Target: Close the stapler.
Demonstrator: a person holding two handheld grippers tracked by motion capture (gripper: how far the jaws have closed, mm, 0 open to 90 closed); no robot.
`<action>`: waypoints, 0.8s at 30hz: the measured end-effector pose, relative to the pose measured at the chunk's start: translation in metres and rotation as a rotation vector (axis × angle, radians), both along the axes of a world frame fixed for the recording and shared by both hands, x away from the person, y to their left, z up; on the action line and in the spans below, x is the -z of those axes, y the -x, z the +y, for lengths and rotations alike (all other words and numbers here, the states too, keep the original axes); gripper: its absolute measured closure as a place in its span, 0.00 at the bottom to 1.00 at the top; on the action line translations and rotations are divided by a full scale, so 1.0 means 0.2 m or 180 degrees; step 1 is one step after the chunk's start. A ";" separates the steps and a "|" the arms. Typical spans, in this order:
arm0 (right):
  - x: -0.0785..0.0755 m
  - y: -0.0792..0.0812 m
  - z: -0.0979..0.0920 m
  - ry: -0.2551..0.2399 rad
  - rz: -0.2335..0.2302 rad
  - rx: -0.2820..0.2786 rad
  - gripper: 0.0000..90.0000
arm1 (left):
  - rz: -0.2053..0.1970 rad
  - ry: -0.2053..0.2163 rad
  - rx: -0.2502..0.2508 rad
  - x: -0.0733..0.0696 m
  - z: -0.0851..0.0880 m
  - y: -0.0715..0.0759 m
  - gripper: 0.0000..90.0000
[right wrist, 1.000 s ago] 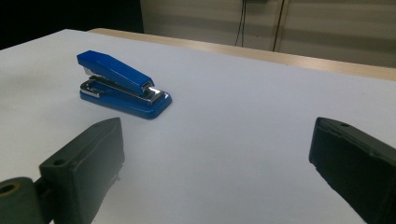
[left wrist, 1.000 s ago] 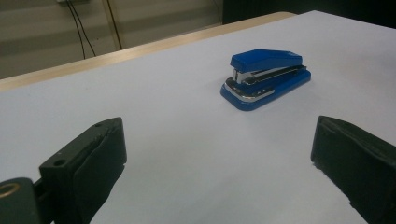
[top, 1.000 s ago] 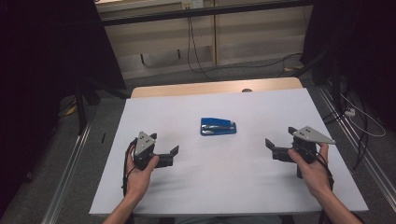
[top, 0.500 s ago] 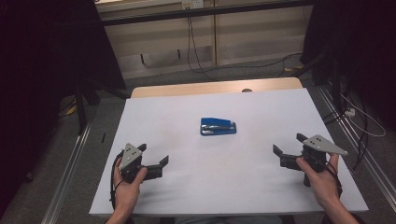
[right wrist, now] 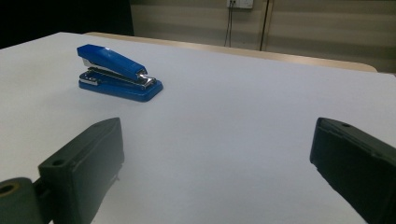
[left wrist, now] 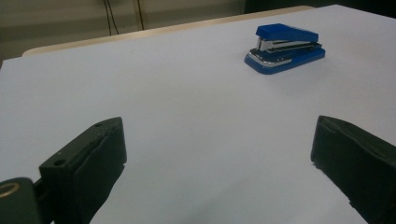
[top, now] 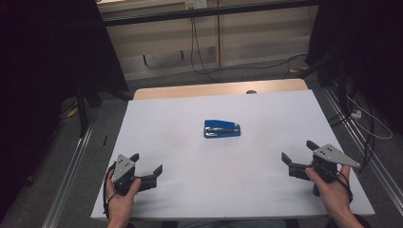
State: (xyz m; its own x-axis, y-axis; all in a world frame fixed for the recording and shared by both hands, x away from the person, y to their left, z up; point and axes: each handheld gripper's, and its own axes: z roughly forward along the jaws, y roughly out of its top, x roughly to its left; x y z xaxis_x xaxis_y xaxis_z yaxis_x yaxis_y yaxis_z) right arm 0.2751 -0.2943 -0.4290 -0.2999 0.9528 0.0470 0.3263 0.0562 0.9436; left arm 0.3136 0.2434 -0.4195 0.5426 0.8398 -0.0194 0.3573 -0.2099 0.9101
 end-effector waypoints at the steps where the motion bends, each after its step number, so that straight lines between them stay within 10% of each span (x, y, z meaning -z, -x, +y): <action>1: 0.00 0.00 0.00 -0.0004 -0.0014 0.0006 0.03 | 0.0000 0.0002 -0.0020 0.00 0.00 0.00 0.04; 24: 0.04 0.00 0.00 0.0033 -0.0027 0.0120 0.02 | 0.0025 0.0015 -0.0007 0.01 -0.01 -0.01 0.04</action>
State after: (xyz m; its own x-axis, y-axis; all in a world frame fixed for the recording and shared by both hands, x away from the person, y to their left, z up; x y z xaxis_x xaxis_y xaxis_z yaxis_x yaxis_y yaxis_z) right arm 0.2757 -0.2944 -0.4375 -0.2641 0.9639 0.0348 0.3205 0.0536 0.9457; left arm 0.3165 0.2419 -0.4224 0.5405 0.8409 -0.0277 0.3650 -0.2047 0.9082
